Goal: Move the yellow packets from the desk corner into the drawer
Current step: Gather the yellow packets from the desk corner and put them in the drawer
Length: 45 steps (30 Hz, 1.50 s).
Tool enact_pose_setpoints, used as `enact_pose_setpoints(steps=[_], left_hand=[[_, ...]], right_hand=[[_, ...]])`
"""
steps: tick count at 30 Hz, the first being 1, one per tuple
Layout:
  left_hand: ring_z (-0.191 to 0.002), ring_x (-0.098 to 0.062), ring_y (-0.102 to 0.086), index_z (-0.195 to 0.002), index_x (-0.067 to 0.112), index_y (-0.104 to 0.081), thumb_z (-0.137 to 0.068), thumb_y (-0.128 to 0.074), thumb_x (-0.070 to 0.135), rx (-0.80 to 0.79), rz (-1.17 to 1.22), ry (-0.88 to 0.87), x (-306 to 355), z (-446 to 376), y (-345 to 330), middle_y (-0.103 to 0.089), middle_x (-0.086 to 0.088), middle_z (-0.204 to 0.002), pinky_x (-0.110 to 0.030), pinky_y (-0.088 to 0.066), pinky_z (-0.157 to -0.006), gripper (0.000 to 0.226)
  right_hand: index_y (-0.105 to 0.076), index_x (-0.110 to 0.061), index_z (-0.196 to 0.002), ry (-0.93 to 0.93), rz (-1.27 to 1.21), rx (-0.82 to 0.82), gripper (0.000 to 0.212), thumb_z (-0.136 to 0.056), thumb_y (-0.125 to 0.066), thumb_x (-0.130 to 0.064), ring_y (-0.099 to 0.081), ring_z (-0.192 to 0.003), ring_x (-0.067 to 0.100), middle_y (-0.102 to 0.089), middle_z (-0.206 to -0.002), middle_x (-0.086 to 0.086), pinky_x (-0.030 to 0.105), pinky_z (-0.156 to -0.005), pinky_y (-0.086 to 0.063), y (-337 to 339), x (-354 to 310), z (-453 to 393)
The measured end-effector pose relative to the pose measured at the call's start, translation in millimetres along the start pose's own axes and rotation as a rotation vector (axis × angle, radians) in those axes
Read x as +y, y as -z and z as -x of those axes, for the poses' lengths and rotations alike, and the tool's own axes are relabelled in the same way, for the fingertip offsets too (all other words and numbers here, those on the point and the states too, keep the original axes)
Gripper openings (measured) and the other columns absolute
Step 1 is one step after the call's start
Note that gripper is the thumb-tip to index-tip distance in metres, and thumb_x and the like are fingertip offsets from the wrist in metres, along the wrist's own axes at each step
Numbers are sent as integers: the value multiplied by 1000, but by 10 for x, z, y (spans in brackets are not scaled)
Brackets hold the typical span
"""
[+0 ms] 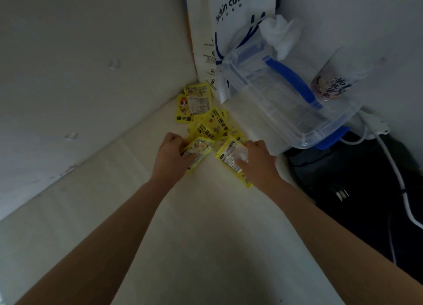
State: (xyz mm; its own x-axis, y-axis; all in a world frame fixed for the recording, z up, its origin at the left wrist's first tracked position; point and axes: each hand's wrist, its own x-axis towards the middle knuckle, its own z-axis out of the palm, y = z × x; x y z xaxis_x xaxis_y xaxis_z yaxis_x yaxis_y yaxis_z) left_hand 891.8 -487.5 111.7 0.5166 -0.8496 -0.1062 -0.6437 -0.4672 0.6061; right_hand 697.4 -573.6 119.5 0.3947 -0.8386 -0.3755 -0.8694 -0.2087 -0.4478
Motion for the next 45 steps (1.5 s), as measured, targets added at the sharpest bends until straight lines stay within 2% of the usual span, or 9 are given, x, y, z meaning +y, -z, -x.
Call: enact_pose_setpoints(steps=[4,7,12,15,19,22,35,39,45], left_hand=[[-83,-17,-54,-105,6,-65,-76,-78,18,16,152,172,-48,318,17,-55,0,-101,-25,-41,-70,34],[-73,-23,-67,-96,13,-64,-77,-78,19,-18,388,327,-71,664,47,-70,-9,-94,-34,-57,-62,24],[-80,-22,-70,-89,17,-67,-82,-74,18,7,635,487,-39,1300,98,-72,-5,-90,-35,-59,-63,10],[-78,-20,-71,-89,20,-68,-84,-71,17,35,718,532,-7,1624,104,-72,-2,-90,-28,-56,-56,7],[-81,-26,-72,-97,12,-69,-84,-71,16,30,802,593,7,1964,88,-74,-9,-92,-36,-60,-64,13],[-82,-28,-72,-98,11,-68,-85,-70,16,24,835,630,21,2183,57,-73,-11,-93,-39,-60,-67,14],[-75,-21,-73,-96,14,-68,-85,-70,17,-187,810,534,-254,2912,57,-74,-5,-87,-38,-61,-66,11],[-78,-27,-73,-96,9,-67,-85,-70,13,-289,774,488,-413,3184,97,-74,-10,-89,-45,-61,-70,13],[-72,-16,-73,-94,11,-68,-83,-72,15,-417,660,381,-415,3542,83,-74,-5,-87,-30,-59,-59,12]], right_hand=[[-48,-11,-114,35,-106,-13,29,-92,-57,-29,-55,-96,29,-51,-107,10,33,-75,-38,32,84,225],[-46,-12,-103,-11,-242,-28,24,-90,-62,-25,-54,-85,28,-53,-92,8,29,-66,-36,40,169,425],[-52,-2,-107,-100,-391,-33,32,-87,-65,-24,-55,-86,27,-58,-99,12,31,-66,-42,17,298,849],[-55,-5,-102,-151,-521,-15,26,-86,-66,-22,-61,-90,30,-62,-100,12,39,-73,-52,-12,369,1135],[-56,-11,-101,-223,-669,10,24,-84,-68,-22,-65,-91,28,-64,-101,11,48,-78,-58,-77,463,1525],[-57,-15,-101,-261,-713,21,22,-84,-68,-22,-66,-91,26,-65,-101,10,44,-77,-58,-152,508,1811],[-56,-13,-106,-481,-737,211,31,-82,-67,-29,-65,-92,28,-65,-102,7,51,-78,-56,-865,469,3008],[-57,-11,-107,-570,-743,292,33,-82,-68,-29,-65,-91,31,-66,-101,10,52,-77,-56,-1144,423,3462],[-55,-14,-100,-689,-863,416,21,-84,-67,-22,-60,-76,18,-62,-90,5,40,-70,-54,-1377,458,4128]])
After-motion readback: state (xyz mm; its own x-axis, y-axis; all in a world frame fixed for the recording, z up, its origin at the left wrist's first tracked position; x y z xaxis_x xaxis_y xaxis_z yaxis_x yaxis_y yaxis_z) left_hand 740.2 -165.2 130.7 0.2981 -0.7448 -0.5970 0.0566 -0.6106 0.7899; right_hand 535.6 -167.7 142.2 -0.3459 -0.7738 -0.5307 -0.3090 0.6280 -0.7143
